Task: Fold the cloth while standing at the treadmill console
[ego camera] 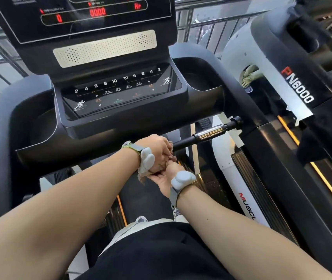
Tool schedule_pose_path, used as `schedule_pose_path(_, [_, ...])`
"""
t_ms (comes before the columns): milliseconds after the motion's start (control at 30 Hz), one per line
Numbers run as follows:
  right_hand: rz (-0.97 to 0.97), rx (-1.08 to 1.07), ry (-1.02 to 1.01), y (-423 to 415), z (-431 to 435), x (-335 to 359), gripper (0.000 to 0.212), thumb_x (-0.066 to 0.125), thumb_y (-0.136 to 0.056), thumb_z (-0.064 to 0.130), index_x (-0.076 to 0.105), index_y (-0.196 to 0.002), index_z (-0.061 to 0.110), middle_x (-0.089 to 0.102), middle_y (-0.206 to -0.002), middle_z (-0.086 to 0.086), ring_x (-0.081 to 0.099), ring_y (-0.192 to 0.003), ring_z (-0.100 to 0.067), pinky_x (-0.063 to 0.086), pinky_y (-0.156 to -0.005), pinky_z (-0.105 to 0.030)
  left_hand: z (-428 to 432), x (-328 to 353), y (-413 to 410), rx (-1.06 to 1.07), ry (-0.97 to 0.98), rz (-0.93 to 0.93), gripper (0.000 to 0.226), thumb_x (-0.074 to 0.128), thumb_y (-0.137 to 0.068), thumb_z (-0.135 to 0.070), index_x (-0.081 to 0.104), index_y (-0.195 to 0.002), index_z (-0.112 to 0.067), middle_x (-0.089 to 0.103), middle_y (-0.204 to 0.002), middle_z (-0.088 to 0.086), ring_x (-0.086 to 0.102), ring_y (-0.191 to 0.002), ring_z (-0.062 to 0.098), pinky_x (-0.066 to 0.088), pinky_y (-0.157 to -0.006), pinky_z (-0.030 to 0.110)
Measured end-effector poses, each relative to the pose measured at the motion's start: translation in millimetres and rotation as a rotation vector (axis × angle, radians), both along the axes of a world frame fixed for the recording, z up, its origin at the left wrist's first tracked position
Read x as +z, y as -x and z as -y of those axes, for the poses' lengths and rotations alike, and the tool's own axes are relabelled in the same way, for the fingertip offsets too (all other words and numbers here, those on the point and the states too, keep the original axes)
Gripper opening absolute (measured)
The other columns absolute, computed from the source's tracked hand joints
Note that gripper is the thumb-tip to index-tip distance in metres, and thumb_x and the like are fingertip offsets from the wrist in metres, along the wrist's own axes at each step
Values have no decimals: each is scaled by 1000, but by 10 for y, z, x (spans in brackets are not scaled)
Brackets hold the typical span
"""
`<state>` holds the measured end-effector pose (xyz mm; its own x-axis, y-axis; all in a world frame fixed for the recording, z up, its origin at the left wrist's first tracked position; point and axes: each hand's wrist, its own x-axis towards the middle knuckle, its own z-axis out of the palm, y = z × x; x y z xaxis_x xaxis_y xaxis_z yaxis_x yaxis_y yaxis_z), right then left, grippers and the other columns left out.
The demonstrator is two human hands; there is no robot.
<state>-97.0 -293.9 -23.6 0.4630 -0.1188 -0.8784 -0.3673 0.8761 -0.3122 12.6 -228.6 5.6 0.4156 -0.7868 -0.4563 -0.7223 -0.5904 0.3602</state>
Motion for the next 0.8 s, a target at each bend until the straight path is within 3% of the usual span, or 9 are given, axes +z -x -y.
schedule_pose_path(100, [59,-35,-122,47,-181,105,46,33,-111,33,44,-148,7,45,-155,-23,41,-145,-44,42,-110,-62,-60,-5,0,8,26,-18,33,57,-76,-37,76,-101,-46,69,-108,-23,58,-110,8,55,-94,34])
schedule_pose_path(200, [39,-26,-5,4,-200,92,46,33,-111,32,43,-148,7,43,-157,-22,40,-145,-45,41,-109,-62,-58,13,11,0,-35,16,36,50,-75,-53,64,-108,-58,63,-109,-21,55,-112,12,58,-86,38])
schedule_pose_path(333, [1,42,170,-57,71,71,40,36,-110,15,47,-144,-3,50,-149,-29,51,-136,-47,49,-101,-54,44,50,128,-10,-78,128,33,50,-90,-49,68,-114,-38,58,-116,-17,44,-121,15,55,-87,40])
schedule_pose_path(467, [-54,-43,147,-41,270,-19,35,28,-108,14,58,-122,4,61,-134,-25,63,-107,-38,52,-98,-57,94,18,209,-135,-74,232,39,43,-86,-56,70,-98,-31,67,-100,-15,46,-110,18,42,-94,37])
schedule_pose_path(600, [-16,-100,87,93,45,-7,46,28,-110,17,39,-151,-3,40,-157,-30,42,-143,-47,43,-112,-57,51,-17,190,-239,-28,231,36,45,-78,-52,72,-89,-30,67,-93,-17,47,-106,18,44,-93,38])
schedule_pose_path(700, [26,-170,-5,108,-155,30,55,22,-112,43,39,-154,13,44,-157,-20,43,-144,-43,42,-110,-61,-108,-49,144,-281,86,222,34,52,-82,-49,77,-103,-38,70,-110,-19,49,-119,17,46,-100,36])
schedule_pose_path(800, [56,-200,-2,75,-367,28,52,30,-110,46,42,-152,17,46,-156,-16,46,-142,-39,48,-101,-58,-357,-184,132,-306,311,248,35,67,-88,-34,73,-122,-31,65,-134,-8,48,-135,25,43,-111,42])
